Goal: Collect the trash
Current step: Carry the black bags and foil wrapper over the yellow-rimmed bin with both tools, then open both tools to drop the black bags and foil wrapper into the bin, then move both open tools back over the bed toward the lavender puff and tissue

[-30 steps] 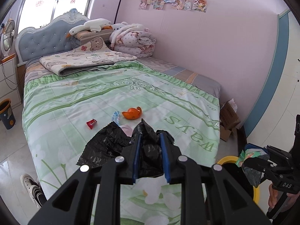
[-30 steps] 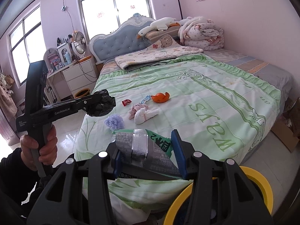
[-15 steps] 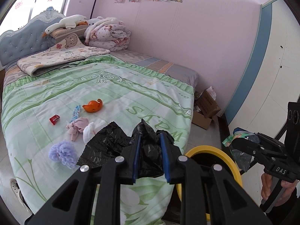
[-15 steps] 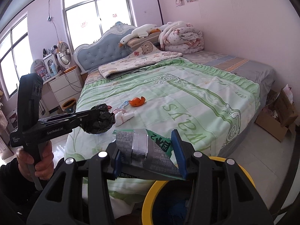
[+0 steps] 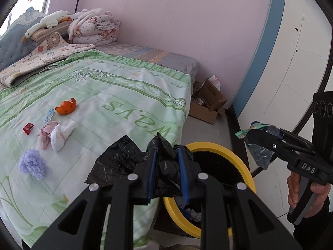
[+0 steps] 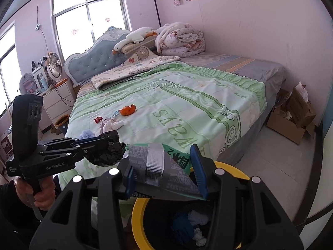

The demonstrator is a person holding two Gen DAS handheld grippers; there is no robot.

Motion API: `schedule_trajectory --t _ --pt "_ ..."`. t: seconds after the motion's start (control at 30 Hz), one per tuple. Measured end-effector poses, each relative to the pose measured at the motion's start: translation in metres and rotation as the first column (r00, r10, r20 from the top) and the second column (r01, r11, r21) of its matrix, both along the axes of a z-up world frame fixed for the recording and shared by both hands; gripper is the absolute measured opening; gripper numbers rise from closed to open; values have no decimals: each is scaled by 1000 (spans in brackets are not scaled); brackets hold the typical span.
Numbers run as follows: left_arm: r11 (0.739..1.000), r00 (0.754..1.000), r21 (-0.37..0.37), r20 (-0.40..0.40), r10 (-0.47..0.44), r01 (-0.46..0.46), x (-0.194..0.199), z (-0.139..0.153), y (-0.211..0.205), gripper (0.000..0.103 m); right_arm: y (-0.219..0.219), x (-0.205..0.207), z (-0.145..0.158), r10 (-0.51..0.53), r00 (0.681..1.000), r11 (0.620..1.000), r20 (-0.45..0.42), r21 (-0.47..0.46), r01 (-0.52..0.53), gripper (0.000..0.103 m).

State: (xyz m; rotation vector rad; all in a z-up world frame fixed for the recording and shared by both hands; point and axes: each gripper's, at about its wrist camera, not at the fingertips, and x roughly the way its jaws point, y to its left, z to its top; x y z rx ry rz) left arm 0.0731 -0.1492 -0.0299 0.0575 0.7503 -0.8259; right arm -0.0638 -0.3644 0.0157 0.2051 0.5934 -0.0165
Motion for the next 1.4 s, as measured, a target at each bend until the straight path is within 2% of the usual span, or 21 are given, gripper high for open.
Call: schedule_trajectory --t 0.6,0.87,1.07,1.23,1.3,1.4 --pt "990 991 67 -71 -116 121 -22 -33 -54 20 -44 -9 -42 -83 992 994 -95 63 89 46" --pt "983 985 90 -79 -154 161 -28 -44 -66 26 -59 -7 -57 -115 982 989 -152 79 128 49" --pt "983 984 86 -88 -156 163 -29 -43 -63 39 -62 -8 -56 -141 978 986 -153 69 153 51" --pt "983 984 76 -80 -158 164 -30 -39 -61 59 -66 -11 -50 -162 977 982 -140 72 173 52" --pt "984 983 64 -85 -162 167 -30 -38 -60 72 -67 -12 -46 -169 977 981 -129 70 179 53" --pt "987 985 53 -80 -150 154 -29 -34 -56 77 -68 -12 -40 -176 978 981 -114 62 184 54"
